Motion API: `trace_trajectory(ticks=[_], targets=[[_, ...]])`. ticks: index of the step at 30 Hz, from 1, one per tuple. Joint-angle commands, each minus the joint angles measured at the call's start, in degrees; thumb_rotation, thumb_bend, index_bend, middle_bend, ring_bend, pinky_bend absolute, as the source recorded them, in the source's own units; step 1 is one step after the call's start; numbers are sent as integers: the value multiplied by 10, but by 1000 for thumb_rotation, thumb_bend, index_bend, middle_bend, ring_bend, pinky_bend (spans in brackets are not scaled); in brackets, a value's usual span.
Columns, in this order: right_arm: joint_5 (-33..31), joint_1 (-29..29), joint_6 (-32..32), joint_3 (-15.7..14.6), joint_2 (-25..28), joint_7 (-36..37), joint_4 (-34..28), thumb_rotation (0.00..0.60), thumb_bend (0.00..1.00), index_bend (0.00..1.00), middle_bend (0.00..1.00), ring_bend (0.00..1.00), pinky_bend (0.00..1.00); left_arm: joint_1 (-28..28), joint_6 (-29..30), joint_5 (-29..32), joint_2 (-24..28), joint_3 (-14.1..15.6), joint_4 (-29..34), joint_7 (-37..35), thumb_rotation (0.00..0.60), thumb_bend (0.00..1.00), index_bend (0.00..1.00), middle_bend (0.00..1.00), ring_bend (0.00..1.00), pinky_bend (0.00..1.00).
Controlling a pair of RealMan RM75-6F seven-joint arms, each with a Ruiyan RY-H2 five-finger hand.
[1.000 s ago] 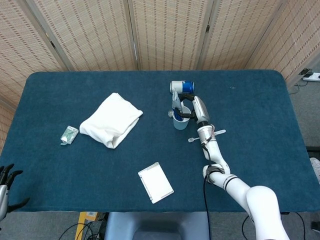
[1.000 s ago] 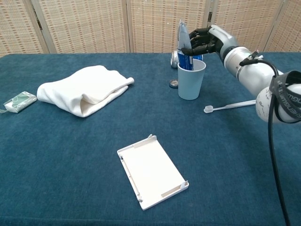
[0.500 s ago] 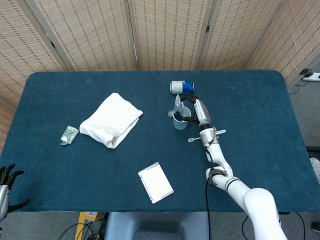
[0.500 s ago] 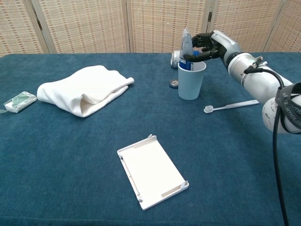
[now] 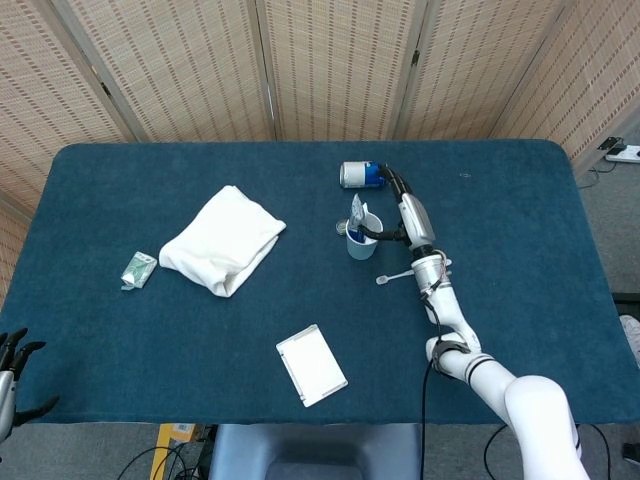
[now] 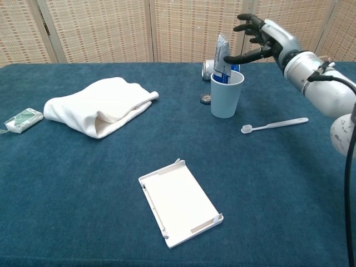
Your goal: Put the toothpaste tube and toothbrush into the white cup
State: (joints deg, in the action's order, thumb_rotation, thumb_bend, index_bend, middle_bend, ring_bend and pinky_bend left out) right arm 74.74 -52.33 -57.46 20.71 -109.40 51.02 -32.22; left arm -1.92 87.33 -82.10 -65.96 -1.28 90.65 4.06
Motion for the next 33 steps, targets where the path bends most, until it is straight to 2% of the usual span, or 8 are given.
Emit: trace_trajectory(ticks=[1,3,7,12,17,23,29,33], targets=[[18,27,-55,-5,44,-15,-49,600,65,0,111,0,0,0,2,-2,0,0,0,-1,600,168,260,110,28,163],[21,41,-77,-6,68,-33,-84,600,85,0,123,0,0,0,2,-2,0,-1,0,0,600,167,260,110,28,163],[46,81,-94,-36,153,-83,-194,600,198,16,210,9,0,2,1,-2,0,-1,1,0,600,168,260,110,28,163],[66,125,-130,-64,228,-182,-285,600,206,179,337,162,52,5,0,-6,0,-3,3,1,600,168,260,110,28,163],[74,149,-130,-88,269,-251,-325,600,205,299,437,351,283,9,-1,-11,-1,-3,6,5,600,168,260,109,28,163],[72,145,-48,-126,315,-343,-356,600,205,331,539,497,479,10,-1,-13,-3,-2,9,8,600,168,260,110,28,163],[50,129,21,-137,321,-411,-365,600,205,332,609,592,651,6,1,-12,-4,1,8,7,600,168,261,109,28,163],[37,115,62,-142,316,-458,-361,600,206,332,698,718,805,3,4,-11,-4,3,6,4,600,168,261,110,28,163]])
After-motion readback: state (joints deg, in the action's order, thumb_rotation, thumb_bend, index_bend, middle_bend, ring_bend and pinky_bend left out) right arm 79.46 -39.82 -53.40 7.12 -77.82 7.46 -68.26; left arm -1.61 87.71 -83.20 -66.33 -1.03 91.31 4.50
